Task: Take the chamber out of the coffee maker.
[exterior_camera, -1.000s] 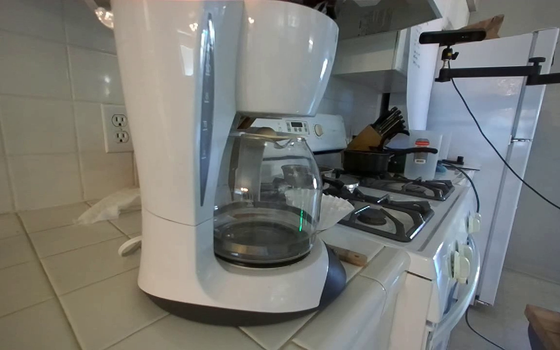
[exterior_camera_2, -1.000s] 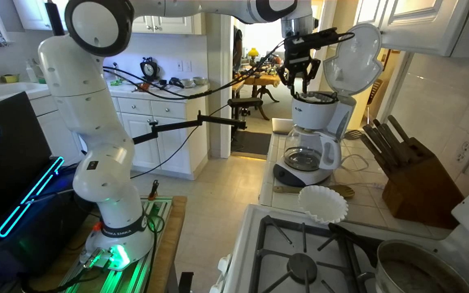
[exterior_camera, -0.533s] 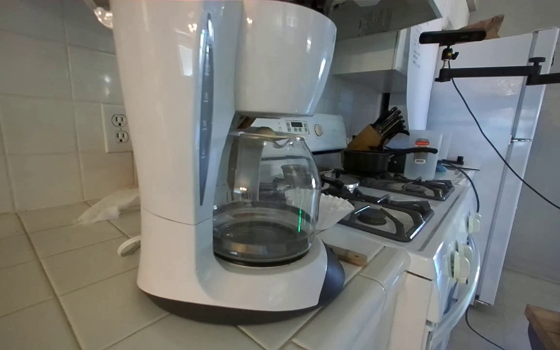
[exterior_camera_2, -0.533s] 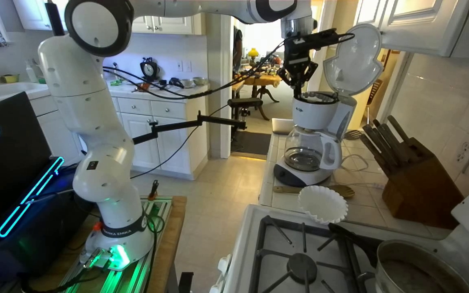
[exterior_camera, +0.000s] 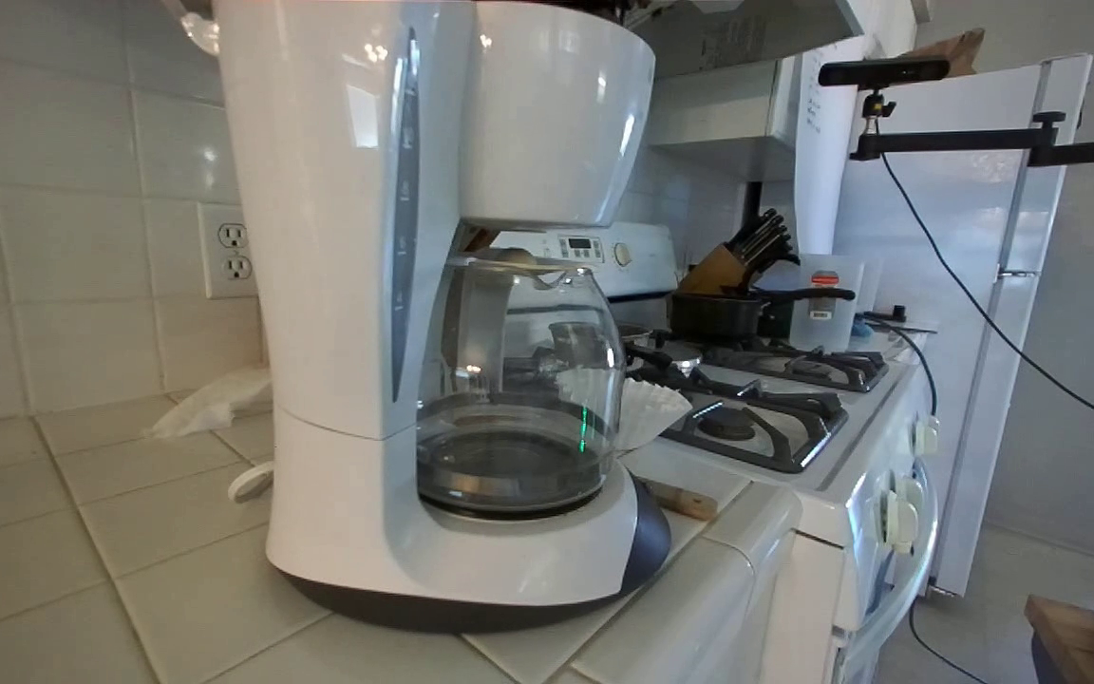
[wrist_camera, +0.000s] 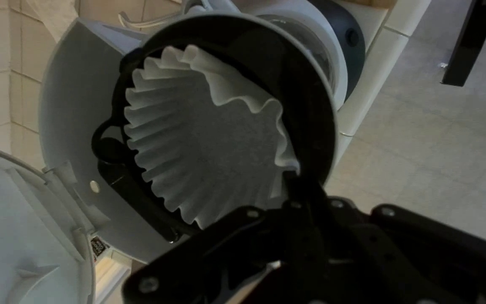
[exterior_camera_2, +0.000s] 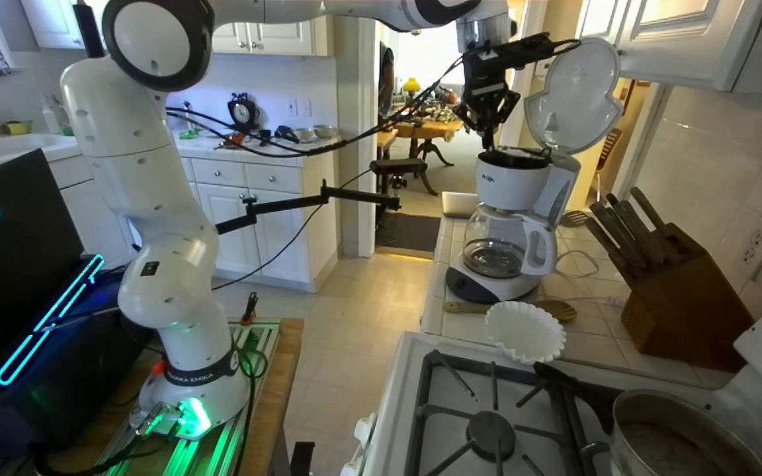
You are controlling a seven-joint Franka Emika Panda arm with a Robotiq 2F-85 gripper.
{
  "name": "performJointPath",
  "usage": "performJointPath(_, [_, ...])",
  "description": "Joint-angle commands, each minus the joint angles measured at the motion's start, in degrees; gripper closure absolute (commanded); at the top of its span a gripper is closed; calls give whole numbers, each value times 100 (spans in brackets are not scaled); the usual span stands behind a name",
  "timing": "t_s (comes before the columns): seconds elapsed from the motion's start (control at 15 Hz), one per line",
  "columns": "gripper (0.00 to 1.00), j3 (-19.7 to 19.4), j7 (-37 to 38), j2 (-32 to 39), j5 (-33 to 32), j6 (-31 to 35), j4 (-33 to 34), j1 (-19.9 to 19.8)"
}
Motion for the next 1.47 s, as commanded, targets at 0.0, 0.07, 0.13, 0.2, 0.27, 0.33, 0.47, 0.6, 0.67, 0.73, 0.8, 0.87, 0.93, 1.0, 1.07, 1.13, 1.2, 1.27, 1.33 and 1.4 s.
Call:
performJointPath(0.0, [97, 58, -24, -45, -102, -91, 319, -22])
performJointPath(0.07, [97, 59, 3, -61, -74, -72, 371, -22])
performJointPath(0.13, [97, 63, 7, -82, -65, -59, 420, -19])
performJointPath(0.2, [97, 67, 9, -120, -35, -42, 442, -12])
performJointPath(0.27, [97, 74, 1, -154, -11, -68, 490, -2])
performJointPath(0.33, [97, 83, -19, -232, 22, -41, 476, 12])
performJointPath(0.47, [97, 77, -18, -355, 173, -120, 556, 38])
performJointPath(0.6, [97, 85, -92, -500, 318, -183, 549, 91])
performJointPath(0.67, [97, 94, -119, -577, 373, -202, 517, 127])
performJointPath(0.73, [97, 101, -134, -641, 440, -223, 494, 169])
performJointPath(0.8, [97, 114, -134, -698, 526, -245, 465, 216])
performJointPath(0.87, [97, 133, -138, -728, 587, -286, 475, 262])
performJointPath(0.93, [97, 160, -126, -766, 656, -326, 456, 314])
performJointPath(1.0, [97, 188, -116, -780, 695, -323, 426, 359])
performJointPath(1.07, [97, 231, -98, -791, 739, -346, 389, 411])
performJointPath(1.13, [97, 259, -122, -789, 813, -377, 356, 461])
performJointPath(1.2, [97, 305, -105, -801, 816, -324, 296, 503])
performJointPath(1.27, [97, 335, -117, -780, 863, -335, 271, 545])
performJointPath(1.33, [97, 377, -126, -778, 878, -310, 213, 582])
performJointPath(1.4, [97, 419, -116, -772, 848, -249, 155, 609])
